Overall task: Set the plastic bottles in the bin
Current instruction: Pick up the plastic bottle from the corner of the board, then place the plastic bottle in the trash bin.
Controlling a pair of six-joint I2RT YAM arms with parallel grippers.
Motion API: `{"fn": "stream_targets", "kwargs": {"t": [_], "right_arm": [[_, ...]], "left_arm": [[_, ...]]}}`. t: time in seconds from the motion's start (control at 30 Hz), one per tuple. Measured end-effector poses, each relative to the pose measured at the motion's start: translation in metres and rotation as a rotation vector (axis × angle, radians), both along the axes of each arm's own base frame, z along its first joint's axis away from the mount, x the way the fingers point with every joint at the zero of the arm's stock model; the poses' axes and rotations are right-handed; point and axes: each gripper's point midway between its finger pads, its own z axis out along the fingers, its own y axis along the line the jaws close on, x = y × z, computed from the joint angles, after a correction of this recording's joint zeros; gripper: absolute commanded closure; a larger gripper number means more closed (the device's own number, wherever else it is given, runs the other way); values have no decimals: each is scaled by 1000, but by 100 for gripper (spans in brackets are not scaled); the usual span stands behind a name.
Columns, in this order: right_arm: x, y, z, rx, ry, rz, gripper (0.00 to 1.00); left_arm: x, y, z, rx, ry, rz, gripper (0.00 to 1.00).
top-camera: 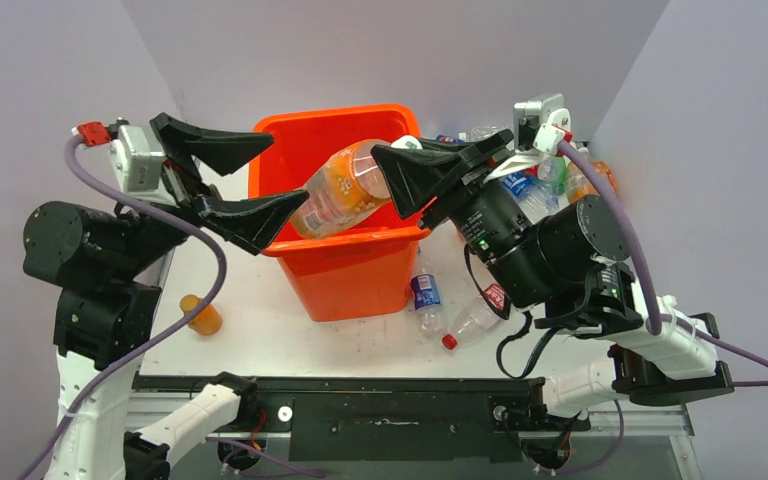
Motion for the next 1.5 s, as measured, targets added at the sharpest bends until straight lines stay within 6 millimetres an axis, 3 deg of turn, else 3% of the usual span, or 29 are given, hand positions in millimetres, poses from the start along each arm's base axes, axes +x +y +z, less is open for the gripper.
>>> {"fn": "stream_targets", "kwargs": {"t": [0.17, 0.37, 0.63, 0.77, 0.93, 0.97, 1.07, 1.13, 1.2, 1.33, 1.4, 1.5], "right_arm": [[17, -9, -8, -15, 40, -128, 95], [23, -17, -10, -12, 60, -183, 95], [23, -15, -13, -19, 66, -182, 95], [26, -17, -21, -68, 69, -205, 95], [28, -18, -28, -102, 69, -217, 95], [27, -16, -27, -102, 66, -207, 90], [22, -10, -27, -112, 50, -172, 29], [20, -6, -26, -101, 49, -148, 10], [18, -4, -25, -94, 47, -131, 2], [15, -4, -27, -84, 49, -110, 10], [13, -10, -37, -94, 52, -107, 10], [16, -37, -66, -127, 62, -154, 10]], "left_arm": [[6, -15, -6, 127, -86, -17, 4], [10, -37, -18, 251, -154, -60, 4], [3, -95, -68, 448, -185, -185, 1], [13, -115, -93, 565, -186, -160, 24], [25, -111, -100, 608, -187, -90, 60], [25, -108, -98, 599, -186, -75, 66], [22, -99, -97, 586, -194, -49, 79], [18, -95, -94, 563, -200, -47, 82], [16, -92, -86, 527, -216, -32, 82], [18, -80, -78, 471, -222, 34, 82], [26, -73, -81, 457, -197, 101, 82], [46, -56, -74, 404, -154, 249, 81]]}}
